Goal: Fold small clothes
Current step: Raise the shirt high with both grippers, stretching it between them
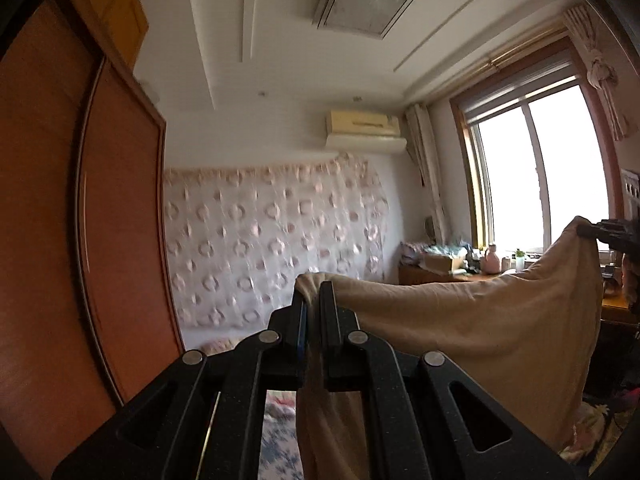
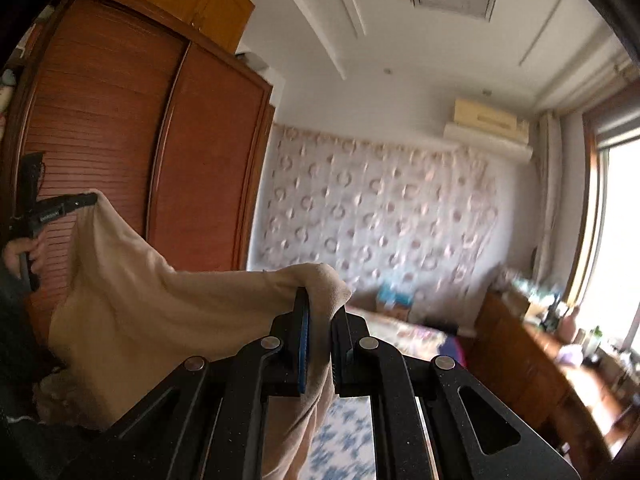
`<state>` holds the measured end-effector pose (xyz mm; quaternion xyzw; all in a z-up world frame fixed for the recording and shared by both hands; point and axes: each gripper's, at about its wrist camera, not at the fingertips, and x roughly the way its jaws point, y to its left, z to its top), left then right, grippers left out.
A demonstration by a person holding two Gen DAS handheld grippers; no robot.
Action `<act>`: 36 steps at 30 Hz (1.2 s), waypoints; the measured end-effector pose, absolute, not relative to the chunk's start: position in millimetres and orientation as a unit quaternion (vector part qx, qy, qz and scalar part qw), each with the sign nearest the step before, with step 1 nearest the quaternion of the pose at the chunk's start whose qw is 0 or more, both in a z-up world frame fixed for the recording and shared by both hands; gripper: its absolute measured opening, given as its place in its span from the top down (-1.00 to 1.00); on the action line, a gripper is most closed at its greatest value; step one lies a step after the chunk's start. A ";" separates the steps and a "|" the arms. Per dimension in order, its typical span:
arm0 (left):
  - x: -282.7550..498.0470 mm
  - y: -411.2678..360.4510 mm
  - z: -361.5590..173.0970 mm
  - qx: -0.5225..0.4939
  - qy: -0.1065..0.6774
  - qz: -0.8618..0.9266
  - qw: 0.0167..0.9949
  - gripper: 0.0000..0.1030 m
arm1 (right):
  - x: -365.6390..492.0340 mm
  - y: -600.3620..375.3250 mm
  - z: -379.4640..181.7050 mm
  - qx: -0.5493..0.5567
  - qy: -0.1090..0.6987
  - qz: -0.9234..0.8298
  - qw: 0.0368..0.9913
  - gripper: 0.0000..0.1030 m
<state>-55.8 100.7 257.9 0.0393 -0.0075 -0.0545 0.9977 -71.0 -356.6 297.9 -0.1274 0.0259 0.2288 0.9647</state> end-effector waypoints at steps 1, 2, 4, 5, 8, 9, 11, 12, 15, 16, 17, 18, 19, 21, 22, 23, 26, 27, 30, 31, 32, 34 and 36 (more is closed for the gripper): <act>-59.1 101.0 263.4 0.045 -0.015 -0.049 0.998 0.89 | -74.2 -355.4 306.9 -0.131 0.019 0.226 0.965 0.84; -61.7 100.8 268.0 0.049 -0.021 -0.045 0.998 0.89 | -78.5 -353.6 313.4 -0.135 0.013 0.225 0.965 0.84; -69.2 101.5 275.9 0.057 -0.032 -0.043 0.997 0.89 | -86.3 -353.0 325.6 -0.140 0.002 0.221 0.965 0.84; -71.9 102.2 277.8 0.058 -0.036 -0.041 0.997 0.89 | -91.2 -352.3 330.7 -0.142 -0.004 0.220 0.965 0.84; -77.6 106.0 279.2 0.060 -0.047 -0.039 0.996 0.89 | -99.7 -347.3 331.0 -0.146 -0.013 0.217 0.965 0.84; -76.8 107.7 278.9 0.059 -0.048 -0.038 0.996 0.89 | -103.7 -346.8 332.4 -0.149 -0.016 0.215 0.965 0.84; -69.0 111.4 274.4 0.054 -0.043 -0.039 0.997 0.89 | -95.6 -343.7 312.0 -0.152 -0.015 0.213 0.965 0.84; -65.5 110.5 273.1 0.053 -0.039 -0.039 0.997 0.89 | -94.1 -342.7 308.0 -0.153 -0.013 0.211 0.965 0.84; -44.0 110.7 268.2 0.049 -0.023 -0.036 0.998 0.89 | -74.1 -341.3 284.2 -0.162 0.003 0.202 0.966 0.84; -34.6 111.1 264.6 0.049 -0.015 -0.034 0.998 0.89 | -68.2 -338.2 282.5 -0.164 0.011 0.200 0.966 0.84; -25.1 112.6 261.7 0.048 -0.009 -0.033 0.998 0.89 | -64.0 -334.0 283.5 -0.164 0.020 0.198 0.966 0.84; -13.5 113.0 258.9 0.047 -0.002 -0.033 0.998 0.89 | -59.1 -330.8 285.2 -0.165 0.027 0.195 0.966 0.84; -0.3 113.8 254.7 0.048 0.004 -0.031 0.998 0.89 | -48.6 -328.0 283.1 -0.165 0.036 0.192 0.967 0.84; 25.9 114.4 244.8 0.052 0.019 -0.024 0.998 0.89 | -30.0 -321.8 282.2 -0.165 0.051 0.187 0.967 0.84; 43.6 115.9 237.9 0.053 0.030 -0.021 0.998 0.89 | -16.5 -318.5 276.2 -0.167 0.061 0.183 0.967 0.84; 57.4 117.1 231.6 0.052 0.040 -0.020 0.998 0.89 | 0.4 -315.2 268.6 -0.168 0.077 0.178 0.967 0.84; 113.0 121.3 209.6 0.053 0.073 -0.015 0.996 0.89 | 53.4 -303.1 248.7 -0.167 0.119 0.171 0.964 0.84; 130.9 121.7 200.9 0.055 0.084 -0.013 0.995 0.89 | 70.5 -299.2 241.3 -0.168 0.131 0.165 0.963 0.84; 186.4 120.6 170.9 0.057 0.126 -0.013 0.990 0.89 | 123.5 -288.6 213.6 -0.157 0.167 0.161 0.960 0.84; 198.4 118.9 163.6 0.058 0.136 -0.013 0.989 0.89 | 136.1 -284.3 207.5 -0.156 0.174 0.161 0.959 0.84; 214.9 117.9 153.7 0.059 0.148 -0.012 0.987 0.88 | 151.3 -280.3 198.1 -0.155 0.185 0.161 0.957 0.84; 243.1 114.9 135.0 0.063 0.171 -0.014 0.983 0.89 | 180.0 -273.1 183.8 -0.150 0.206 0.158 0.954 0.84; 267.1 110.1 118.1 0.067 0.192 -0.014 0.979 0.89 | 208.4 -262.2 176.5 -0.149 0.222 0.157 0.951 0.84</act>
